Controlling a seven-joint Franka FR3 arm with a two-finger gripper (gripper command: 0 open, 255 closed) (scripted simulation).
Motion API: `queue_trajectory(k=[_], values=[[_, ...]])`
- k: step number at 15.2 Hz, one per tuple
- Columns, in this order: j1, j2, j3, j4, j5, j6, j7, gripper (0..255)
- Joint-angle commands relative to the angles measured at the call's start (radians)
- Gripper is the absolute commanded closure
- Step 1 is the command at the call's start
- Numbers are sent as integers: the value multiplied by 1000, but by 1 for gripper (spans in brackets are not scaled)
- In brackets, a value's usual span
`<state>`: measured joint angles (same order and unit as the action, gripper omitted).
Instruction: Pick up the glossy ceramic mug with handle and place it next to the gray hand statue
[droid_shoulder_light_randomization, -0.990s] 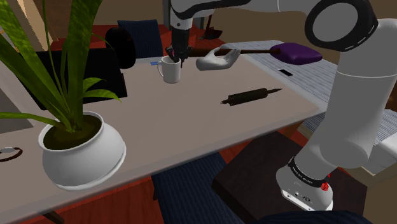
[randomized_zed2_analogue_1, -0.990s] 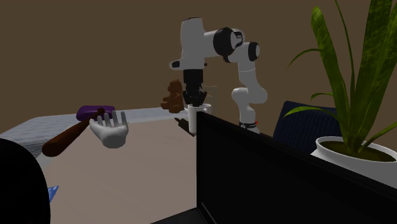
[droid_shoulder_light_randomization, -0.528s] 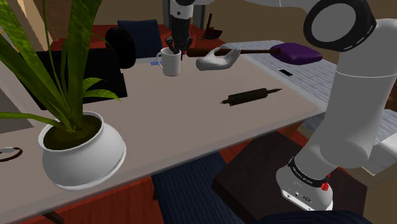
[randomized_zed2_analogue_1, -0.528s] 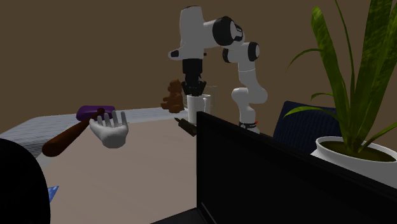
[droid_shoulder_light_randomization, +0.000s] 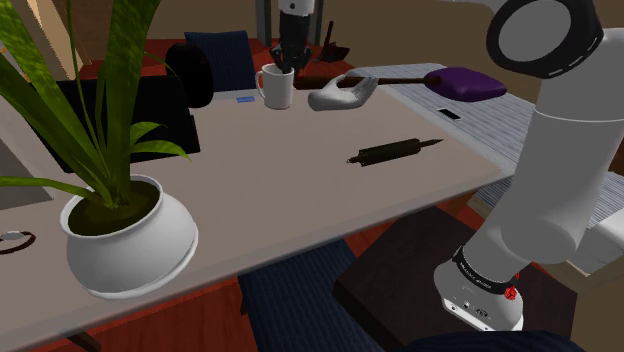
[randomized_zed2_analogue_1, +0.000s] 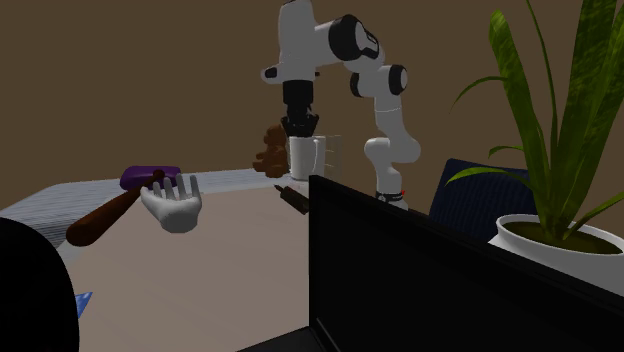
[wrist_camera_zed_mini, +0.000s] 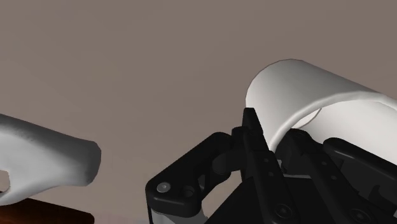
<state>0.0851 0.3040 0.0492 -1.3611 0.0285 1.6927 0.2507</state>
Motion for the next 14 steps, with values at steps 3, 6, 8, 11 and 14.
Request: queue_trajectory(k=[3,6,8,11,14], values=[[-55,-46,-28,-61,12,12,-83,255],[-96,-77,-51,-103,19,20,-148,255],[-123,-92,-67,-124,24,24,-192,255],[-164,-108,-93,-145,30,25,-258,255],[-204,-114,-119,-153,35,23,-325,255]])
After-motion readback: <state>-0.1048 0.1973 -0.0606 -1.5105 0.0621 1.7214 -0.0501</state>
